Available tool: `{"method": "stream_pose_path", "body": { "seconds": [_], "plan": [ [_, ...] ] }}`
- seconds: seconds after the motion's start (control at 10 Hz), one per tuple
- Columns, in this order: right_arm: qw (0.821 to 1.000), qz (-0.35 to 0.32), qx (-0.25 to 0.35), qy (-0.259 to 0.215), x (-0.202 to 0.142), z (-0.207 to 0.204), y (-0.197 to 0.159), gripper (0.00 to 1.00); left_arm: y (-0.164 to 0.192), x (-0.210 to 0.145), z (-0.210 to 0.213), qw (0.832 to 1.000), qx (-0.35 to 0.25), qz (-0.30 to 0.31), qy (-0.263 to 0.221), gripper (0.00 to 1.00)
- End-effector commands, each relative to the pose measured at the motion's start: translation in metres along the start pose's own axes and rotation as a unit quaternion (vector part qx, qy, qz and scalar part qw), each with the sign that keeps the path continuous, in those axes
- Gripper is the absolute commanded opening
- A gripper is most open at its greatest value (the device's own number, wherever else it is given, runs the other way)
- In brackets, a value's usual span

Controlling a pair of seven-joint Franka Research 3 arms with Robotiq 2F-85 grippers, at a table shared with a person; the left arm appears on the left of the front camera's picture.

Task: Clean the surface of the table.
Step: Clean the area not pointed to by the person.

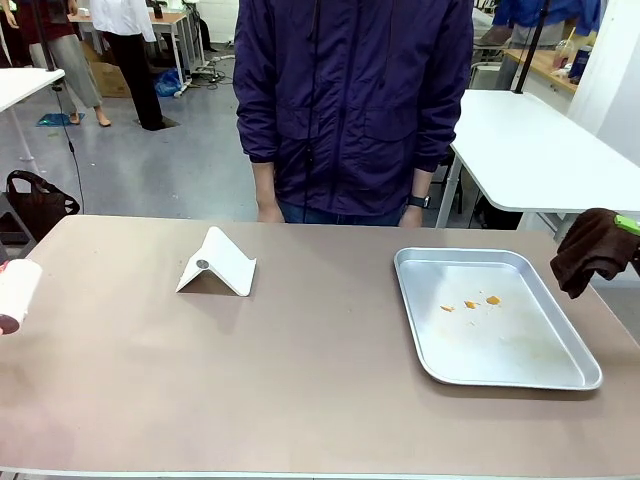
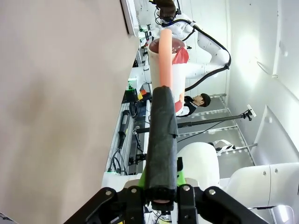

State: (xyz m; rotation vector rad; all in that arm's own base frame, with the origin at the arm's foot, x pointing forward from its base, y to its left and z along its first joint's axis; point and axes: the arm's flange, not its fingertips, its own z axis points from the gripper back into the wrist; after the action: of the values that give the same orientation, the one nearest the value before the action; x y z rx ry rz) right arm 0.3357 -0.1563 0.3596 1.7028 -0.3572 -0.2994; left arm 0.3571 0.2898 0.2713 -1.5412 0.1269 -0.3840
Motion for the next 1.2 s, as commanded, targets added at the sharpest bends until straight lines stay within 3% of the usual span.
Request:
{"method": "stream_pose_path", "body": {
  "seconds": [0.0, 1.0, 1.1],
  "plan": [
    [1.0, 0.006, 0.003, 0.004, -0.0049, -0.001, 0.005, 0.0, -0.0046, -0.002, -0.0029, 1.0, -0.003, -0.006, -0.006, 0.22],
    [1.0, 0.006, 0.003, 0.004, -0.0049, -0.001, 0.005, 0.0, -0.0046, -0.002, -0.0029, 1.0, -0.003, -0.006, -0.006, 0.22],
    [1.0, 0.0, 0.0, 0.0, 0.0, 0.0, 0.0, 0.11, -0.0046, -0.002, -0.0029, 1.0, -0.003, -0.006, -0.006, 0.22]
  ]
}}
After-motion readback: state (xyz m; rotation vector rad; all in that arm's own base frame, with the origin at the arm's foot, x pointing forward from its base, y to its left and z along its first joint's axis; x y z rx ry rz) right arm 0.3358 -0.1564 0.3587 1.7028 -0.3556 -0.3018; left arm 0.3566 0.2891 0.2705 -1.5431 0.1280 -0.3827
